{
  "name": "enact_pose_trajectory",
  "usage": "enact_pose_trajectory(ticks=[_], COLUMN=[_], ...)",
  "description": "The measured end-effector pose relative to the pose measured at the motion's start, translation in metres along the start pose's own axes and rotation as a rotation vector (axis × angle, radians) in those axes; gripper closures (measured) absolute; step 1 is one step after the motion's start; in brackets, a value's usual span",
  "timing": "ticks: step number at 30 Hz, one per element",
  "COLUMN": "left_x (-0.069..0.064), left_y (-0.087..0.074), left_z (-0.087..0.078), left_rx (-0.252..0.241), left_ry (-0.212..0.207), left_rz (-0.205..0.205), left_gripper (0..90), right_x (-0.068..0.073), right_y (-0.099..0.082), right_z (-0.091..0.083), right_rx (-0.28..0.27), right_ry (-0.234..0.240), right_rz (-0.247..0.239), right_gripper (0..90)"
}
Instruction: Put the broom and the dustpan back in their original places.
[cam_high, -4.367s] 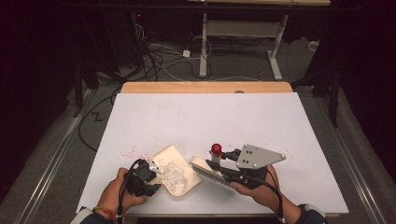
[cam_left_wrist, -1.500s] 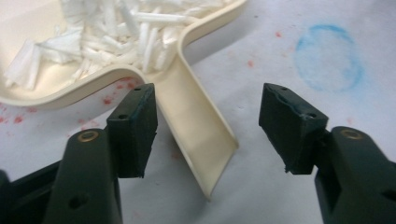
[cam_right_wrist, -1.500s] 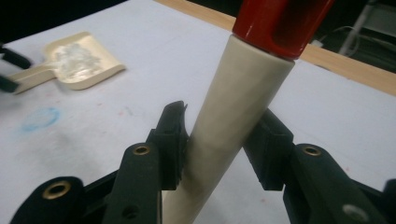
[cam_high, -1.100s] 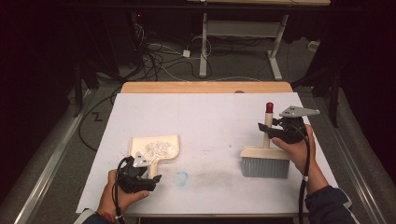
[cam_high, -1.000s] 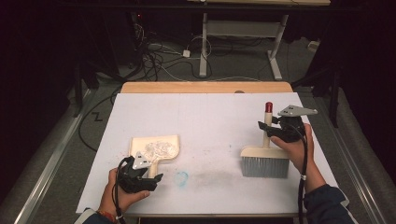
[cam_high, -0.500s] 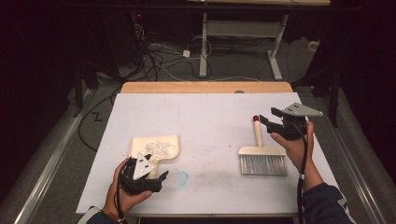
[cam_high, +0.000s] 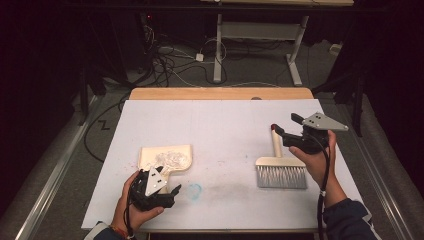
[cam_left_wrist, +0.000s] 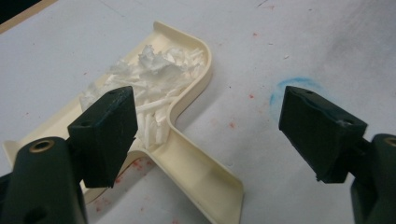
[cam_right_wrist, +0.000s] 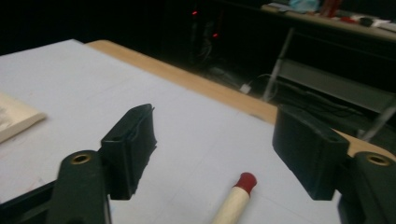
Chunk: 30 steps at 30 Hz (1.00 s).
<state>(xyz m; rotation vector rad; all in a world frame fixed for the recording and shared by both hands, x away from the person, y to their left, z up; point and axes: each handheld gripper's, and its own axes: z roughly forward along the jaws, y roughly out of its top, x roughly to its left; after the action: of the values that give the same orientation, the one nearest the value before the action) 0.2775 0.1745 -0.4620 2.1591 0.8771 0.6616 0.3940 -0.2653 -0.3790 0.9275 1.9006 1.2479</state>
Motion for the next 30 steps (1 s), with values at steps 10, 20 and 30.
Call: enact_pose_trajectory(ticks=[10, 20, 30], left_x=[-0.003, -0.004, -0.006], left_y=[0.001, 0.000, -0.001], left_z=[-0.003, 0.000, 0.001], left_rx=[-0.028, -0.019, -0.022], left_ry=[0.022, 0.023, 0.003], left_rz=[0.014, 0.026, 0.031], left_gripper=[17.3, 17.3, 17.3], right_x=[0.012, 0.026, 0.036], right_y=[0.003, 0.007, 0.006], right_z=[-0.009, -0.022, -0.042], right_rx=[-0.026, -0.046, -0.041], right_ry=[-0.050, -0.032, -0.016], right_rz=[-0.003, -0.054, -0.093], right_gripper=[22.6, 21.6, 22.3])
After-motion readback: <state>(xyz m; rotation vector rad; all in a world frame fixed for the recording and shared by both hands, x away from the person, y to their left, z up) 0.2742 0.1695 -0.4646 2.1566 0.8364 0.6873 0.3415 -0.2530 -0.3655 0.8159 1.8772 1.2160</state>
